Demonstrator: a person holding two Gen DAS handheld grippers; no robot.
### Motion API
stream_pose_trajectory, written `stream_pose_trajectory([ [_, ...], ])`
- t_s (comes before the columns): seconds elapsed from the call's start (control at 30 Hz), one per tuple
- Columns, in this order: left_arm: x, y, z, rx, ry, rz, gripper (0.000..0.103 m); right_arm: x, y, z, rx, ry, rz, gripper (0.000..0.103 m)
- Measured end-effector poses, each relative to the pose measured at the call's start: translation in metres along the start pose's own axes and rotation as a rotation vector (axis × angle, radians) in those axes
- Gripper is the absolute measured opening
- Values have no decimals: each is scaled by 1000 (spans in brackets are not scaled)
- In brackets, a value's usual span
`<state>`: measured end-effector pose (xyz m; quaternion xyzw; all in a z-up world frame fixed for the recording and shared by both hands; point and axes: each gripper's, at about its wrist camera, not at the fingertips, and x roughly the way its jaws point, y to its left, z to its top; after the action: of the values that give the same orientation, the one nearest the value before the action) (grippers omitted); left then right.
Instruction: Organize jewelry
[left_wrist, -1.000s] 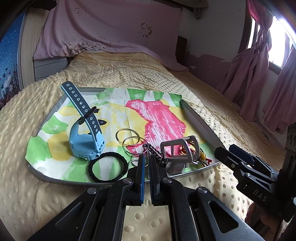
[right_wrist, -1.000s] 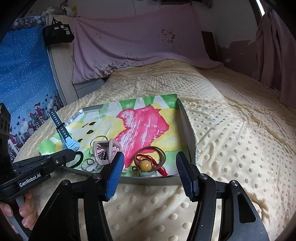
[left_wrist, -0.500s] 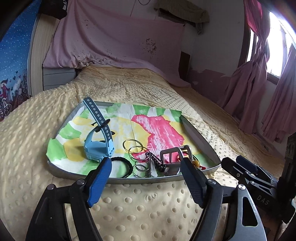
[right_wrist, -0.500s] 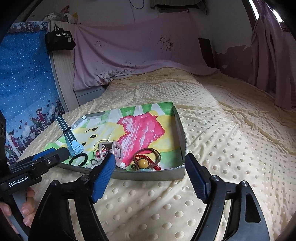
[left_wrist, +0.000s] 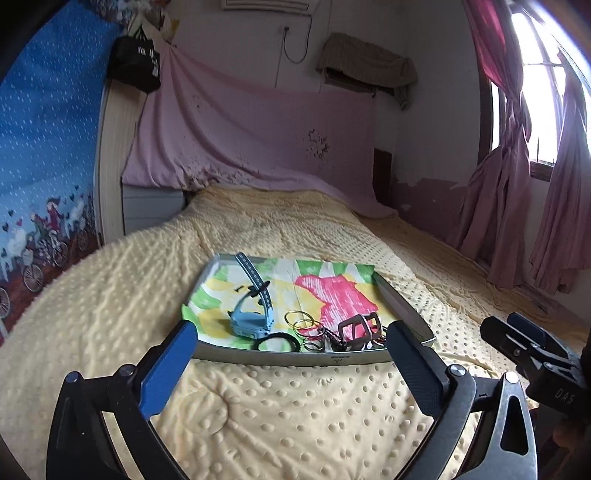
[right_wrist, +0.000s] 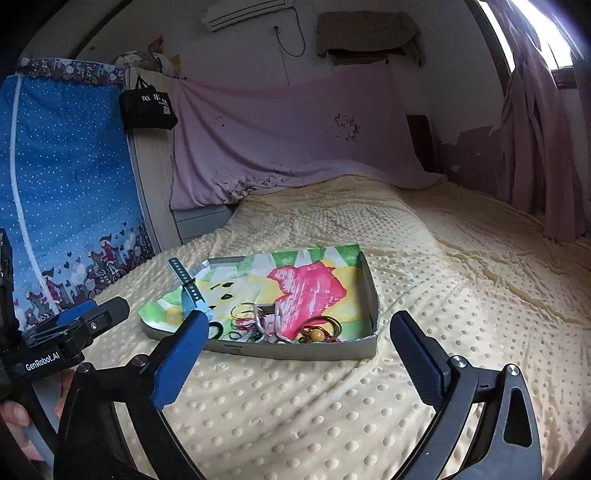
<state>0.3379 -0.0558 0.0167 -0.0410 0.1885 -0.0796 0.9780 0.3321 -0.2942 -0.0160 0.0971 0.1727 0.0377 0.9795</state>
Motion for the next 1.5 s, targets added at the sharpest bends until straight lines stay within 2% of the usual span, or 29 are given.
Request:
stream_pose_trajectory([
  [0.17, -42, -1, 1, 16, -56, 29, 103, -40, 13, 1, -9, -44, 15, 99],
  [0.37, -92, 10, -4, -14, -94, 64, 103, -89, 24, 0, -8, -63, 25, 99],
  [0.8, -180, 14, -32, -23, -95, 107, 103, -182, 51, -17, -56, -74, 45, 99],
  [1.17, -238, 15, -62, -34, -101, 129, 103, -249, 66, -43, -88, -80, 53, 99],
  [1.5, -269, 12, -79, -14, -117, 145, 103, -284, 65, -64, -76, -76, 48, 99],
])
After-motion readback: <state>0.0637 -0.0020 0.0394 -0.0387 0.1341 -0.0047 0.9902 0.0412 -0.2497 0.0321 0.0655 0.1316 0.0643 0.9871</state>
